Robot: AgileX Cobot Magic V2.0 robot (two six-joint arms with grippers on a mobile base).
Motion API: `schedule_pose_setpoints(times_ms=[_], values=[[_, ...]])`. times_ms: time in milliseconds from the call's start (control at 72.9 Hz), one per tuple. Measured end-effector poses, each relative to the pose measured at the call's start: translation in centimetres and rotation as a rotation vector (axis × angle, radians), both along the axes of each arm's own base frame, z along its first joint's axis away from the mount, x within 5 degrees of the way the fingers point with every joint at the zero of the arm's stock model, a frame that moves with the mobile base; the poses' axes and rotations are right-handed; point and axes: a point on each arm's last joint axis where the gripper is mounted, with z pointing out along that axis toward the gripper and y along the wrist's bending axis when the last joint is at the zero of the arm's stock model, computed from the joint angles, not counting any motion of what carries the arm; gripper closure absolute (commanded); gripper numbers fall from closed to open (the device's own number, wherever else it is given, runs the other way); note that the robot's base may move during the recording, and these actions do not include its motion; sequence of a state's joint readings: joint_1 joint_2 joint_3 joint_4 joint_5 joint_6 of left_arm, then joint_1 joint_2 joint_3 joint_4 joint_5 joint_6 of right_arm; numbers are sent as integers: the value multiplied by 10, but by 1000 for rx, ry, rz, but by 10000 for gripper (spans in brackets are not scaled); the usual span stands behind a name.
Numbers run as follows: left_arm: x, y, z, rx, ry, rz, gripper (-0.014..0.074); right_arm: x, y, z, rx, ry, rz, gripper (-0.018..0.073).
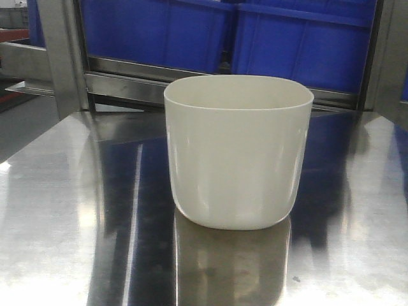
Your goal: Move white bin to right shelf second layer
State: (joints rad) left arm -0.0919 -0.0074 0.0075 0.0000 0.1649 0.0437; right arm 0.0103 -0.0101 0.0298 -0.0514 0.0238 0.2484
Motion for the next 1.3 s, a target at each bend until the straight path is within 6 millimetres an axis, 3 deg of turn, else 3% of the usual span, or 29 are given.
schedule_pose_setpoints(times_ms=[1303], values=[[0, 0, 0, 0, 0, 0, 512, 0, 0, 0, 0, 0, 0, 508]])
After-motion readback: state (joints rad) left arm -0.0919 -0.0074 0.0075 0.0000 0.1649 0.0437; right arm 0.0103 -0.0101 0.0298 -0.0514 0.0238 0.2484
